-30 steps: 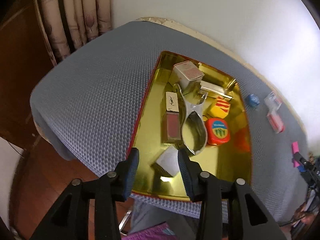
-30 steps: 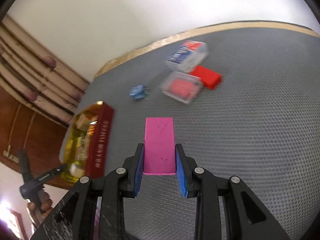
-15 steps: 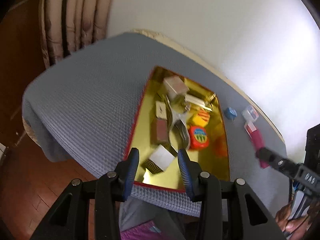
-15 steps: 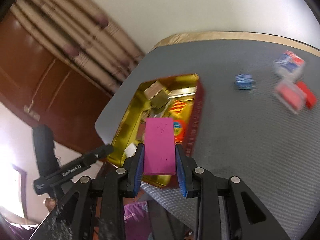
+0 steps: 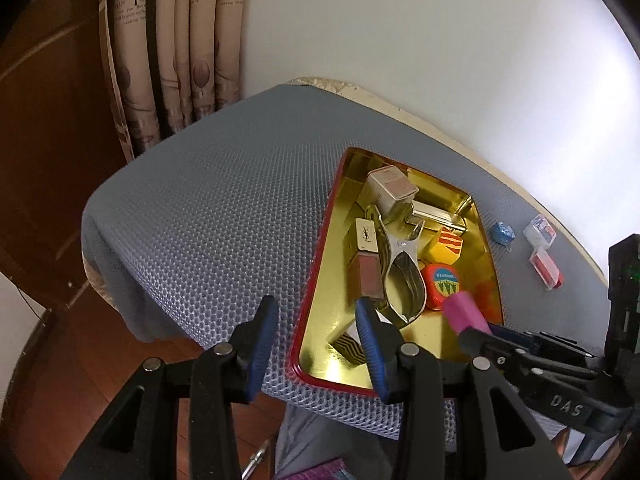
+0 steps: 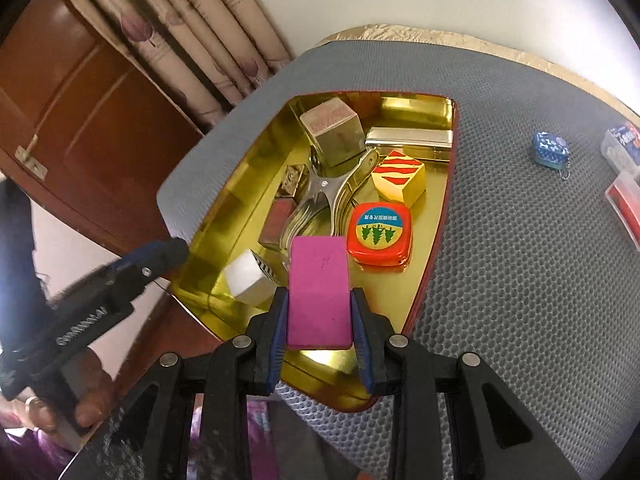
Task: Organize rigid objects
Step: 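Lower the pink eraser into the tin and open the right tool, then grasp the blue patterned keychain with the left tool and lift it, then grasp the clear plastic box with the right tool while the left holds the keychain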
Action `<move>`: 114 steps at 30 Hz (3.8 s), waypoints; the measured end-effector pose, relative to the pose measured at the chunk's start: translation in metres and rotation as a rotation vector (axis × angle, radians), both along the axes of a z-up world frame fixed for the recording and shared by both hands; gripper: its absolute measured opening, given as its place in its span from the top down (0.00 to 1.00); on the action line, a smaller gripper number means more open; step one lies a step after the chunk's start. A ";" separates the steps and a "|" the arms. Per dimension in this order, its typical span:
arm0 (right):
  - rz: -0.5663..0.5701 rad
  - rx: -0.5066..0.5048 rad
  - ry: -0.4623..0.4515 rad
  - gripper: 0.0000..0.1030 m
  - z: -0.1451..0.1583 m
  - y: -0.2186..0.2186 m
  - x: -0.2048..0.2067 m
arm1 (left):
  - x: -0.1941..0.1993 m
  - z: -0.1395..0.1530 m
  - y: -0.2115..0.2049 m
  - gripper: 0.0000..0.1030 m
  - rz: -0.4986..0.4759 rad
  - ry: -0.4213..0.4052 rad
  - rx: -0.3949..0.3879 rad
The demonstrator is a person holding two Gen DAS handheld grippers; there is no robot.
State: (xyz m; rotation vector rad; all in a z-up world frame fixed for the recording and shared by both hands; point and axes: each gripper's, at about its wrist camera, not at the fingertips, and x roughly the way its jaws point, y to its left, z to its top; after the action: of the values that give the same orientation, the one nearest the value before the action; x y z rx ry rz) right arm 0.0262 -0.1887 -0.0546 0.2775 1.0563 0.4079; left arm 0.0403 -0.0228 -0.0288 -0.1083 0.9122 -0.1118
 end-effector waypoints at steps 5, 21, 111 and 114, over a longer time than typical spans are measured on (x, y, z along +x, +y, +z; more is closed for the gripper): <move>0.002 -0.008 0.010 0.71 -0.006 0.004 0.003 | 0.001 -0.002 -0.006 0.60 -0.017 0.005 0.024; -0.312 -0.058 -0.184 0.30 0.007 -0.108 -0.039 | -0.002 -0.005 -0.019 0.60 -0.051 0.002 0.092; -0.116 -0.227 -0.261 0.01 0.007 -0.260 -0.004 | 0.021 -0.056 -0.247 0.66 -0.607 0.335 0.042; -0.061 -0.229 -0.237 0.09 0.003 -0.256 0.019 | 0.017 -0.059 -0.247 0.66 -0.616 0.339 0.048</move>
State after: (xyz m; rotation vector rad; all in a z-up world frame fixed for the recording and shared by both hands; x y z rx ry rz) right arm 0.0452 -0.4445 -0.0517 0.0546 0.8502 0.2546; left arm 0.0572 -0.2699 -0.0873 0.2096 1.2637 -0.6588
